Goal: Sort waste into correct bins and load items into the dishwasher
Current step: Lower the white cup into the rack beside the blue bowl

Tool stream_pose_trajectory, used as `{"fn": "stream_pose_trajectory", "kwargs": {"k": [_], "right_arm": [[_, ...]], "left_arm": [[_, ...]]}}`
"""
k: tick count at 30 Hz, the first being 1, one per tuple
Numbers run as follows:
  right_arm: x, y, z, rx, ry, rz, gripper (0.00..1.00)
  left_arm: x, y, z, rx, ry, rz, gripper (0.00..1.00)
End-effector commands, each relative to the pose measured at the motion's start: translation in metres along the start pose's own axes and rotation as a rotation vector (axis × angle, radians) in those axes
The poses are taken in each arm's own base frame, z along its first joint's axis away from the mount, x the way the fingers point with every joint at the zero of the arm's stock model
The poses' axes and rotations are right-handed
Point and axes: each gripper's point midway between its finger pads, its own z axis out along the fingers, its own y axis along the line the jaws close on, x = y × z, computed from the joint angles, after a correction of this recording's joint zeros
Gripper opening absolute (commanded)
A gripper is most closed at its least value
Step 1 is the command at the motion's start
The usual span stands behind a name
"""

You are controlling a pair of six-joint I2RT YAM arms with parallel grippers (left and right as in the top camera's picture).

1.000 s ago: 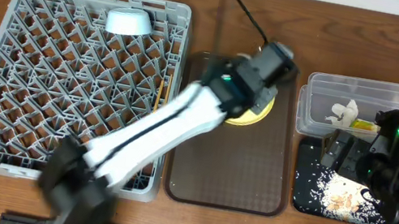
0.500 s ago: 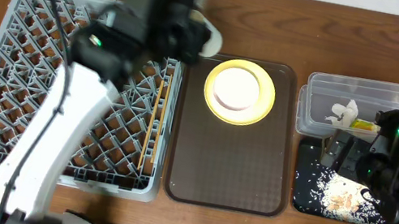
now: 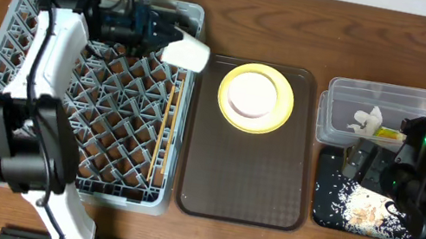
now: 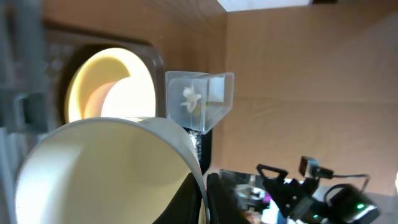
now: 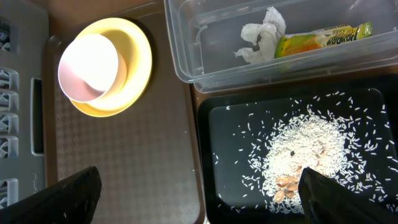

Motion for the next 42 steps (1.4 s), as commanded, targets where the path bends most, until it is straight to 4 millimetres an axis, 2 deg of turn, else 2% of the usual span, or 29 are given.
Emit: {"fn": "stream_pose_trajectory", "kwargs": {"k": [1, 5, 8, 14, 22, 27, 33, 34, 35, 42], "right_arm": [[0.0, -0.001, -0.001, 0.008, -0.003, 0.008, 0.99], [0.0, -0.001, -0.001, 0.008, -0.003, 0.008, 0.99], [0.0, -0.001, -0.001, 0.008, -0.003, 0.008, 0.99], [0.0, -0.001, -0.001, 0.008, -0.003, 0.008, 0.99], [0.0, -0.001, -0.001, 0.008, -0.003, 0.008, 0.99], [0.0, -0.001, -0.001, 0.008, -0.003, 0.008, 0.99], [0.0, -0.001, -0.001, 0.008, -0.003, 0.008, 0.99], [0.0, -0.001, -0.001, 0.008, -0.003, 0.008, 0.99], [0.0, -0.001, -0.001, 0.008, -0.003, 0.008, 0.99], [0.0, -0.001, -0.001, 0.008, -0.003, 0.008, 0.99]], "left_arm": [[-0.005, 0.012, -0.011, 0.056, -0.009, -0.028, 0.08], [-0.002, 0.052, -0.012, -0.011, -0.019, -0.11, 0.08], [0.006, 0.074, -0.012, -0.037, -0.017, -0.141, 0.08], [0.011, 0.102, -0.026, -0.061, -0.054, -0.2, 0.08], [0.026, 0.147, -0.032, -0.262, -0.057, -0.263, 0.11], [0.029, 0.158, -0.039, -0.324, -0.062, -0.286, 0.17], [0.03, 0.159, -0.041, -0.324, -0.063, -0.297, 0.17], [0.03, 0.159, -0.042, -0.324, -0.066, -0.298, 0.21], [0.029, 0.159, -0.043, -0.324, -0.07, -0.298, 0.21], [0.028, 0.159, -0.068, -0.412, -0.121, -0.296, 0.21]]}}
